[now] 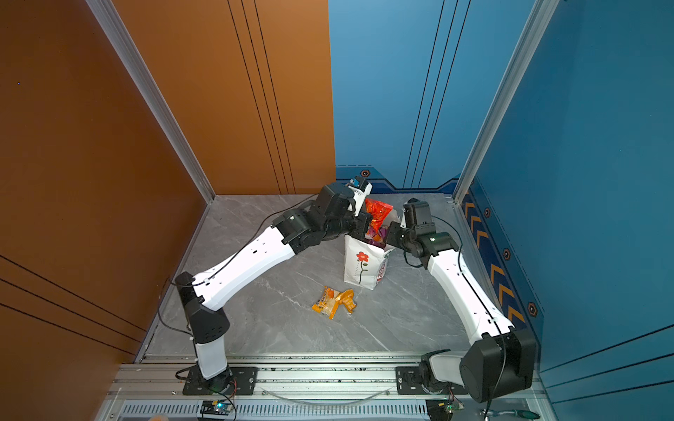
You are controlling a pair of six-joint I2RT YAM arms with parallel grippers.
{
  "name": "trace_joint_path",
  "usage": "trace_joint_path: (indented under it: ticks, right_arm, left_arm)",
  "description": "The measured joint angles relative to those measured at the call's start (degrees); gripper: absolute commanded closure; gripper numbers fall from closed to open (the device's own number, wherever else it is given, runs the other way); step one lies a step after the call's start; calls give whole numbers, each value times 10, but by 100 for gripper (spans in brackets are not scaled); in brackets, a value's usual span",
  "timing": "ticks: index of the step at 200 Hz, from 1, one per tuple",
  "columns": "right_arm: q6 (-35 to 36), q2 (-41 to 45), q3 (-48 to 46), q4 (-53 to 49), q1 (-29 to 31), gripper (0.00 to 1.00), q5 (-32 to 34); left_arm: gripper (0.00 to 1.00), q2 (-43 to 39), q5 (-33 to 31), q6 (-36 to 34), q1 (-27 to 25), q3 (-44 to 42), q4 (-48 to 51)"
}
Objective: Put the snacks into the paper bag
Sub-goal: 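Lower the red candy pack into the bag and open the left gripper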
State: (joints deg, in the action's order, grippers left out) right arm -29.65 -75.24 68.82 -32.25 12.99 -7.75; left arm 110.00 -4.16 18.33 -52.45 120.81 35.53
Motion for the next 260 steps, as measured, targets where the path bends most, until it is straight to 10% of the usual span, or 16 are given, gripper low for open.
trace_joint_path:
  ticks: [135,196,260]
  right_arm:
    - [-4,0,-2,5,4,97,0]
    - [-4,0,-2,6,5,97,0]
    - [-4,0,-2,6,5,97,0]
  left_arm:
    - [100,155,-25,56,19,190,141]
    - [67,161,-33,58,23,190,152]
    - [64,158,-53,49,25,190,156]
